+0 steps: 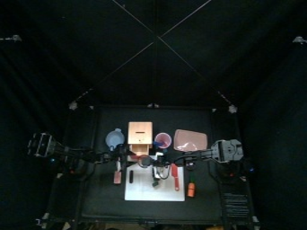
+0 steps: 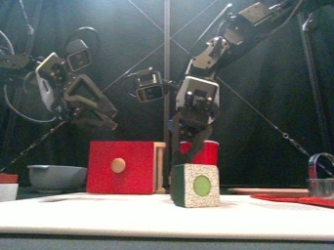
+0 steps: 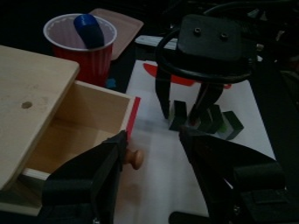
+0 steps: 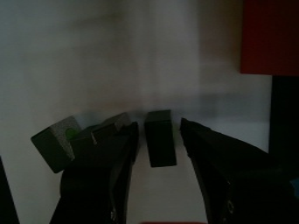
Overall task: Place sushi on board then cut the sushi with the knife then place the pieces on the plate
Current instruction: Place the 4 sushi pieces on the plate
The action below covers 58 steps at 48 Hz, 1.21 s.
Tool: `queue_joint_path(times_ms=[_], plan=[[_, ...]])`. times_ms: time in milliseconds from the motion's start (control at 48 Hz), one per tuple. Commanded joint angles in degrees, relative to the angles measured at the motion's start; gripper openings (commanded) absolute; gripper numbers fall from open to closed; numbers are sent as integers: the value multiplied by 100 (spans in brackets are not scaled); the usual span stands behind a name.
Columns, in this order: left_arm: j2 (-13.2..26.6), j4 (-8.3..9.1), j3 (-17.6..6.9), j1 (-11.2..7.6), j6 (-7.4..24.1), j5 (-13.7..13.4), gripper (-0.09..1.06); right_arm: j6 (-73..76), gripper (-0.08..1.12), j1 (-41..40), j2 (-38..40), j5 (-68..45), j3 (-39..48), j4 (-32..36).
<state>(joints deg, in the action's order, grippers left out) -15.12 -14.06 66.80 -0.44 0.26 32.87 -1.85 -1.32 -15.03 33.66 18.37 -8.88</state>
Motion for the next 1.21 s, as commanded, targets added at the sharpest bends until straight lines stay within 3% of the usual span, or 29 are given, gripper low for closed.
queue_joint_path(times_ms=[21,167,292,708,875,1208], plan=[[-53,-9,-62,18,0,53,87,0,71,-35,123,-9,-9,-18],[-53,-9,-26,18,-9,53,87,18,55,-123,272,26,167,-9],[-53,-9,-9,18,-9,62,87,44,48,-290,659,26,378,-9],[-53,0,18,53,0,53,87,1371,48,-1072,2725,299,2470,255],[-53,0,-62,53,-9,53,87,2443,48,-1872,3287,-35,3155,642],[-53,0,-114,9,9,53,87,4764,48,-3120,2979,-976,3217,1450]])
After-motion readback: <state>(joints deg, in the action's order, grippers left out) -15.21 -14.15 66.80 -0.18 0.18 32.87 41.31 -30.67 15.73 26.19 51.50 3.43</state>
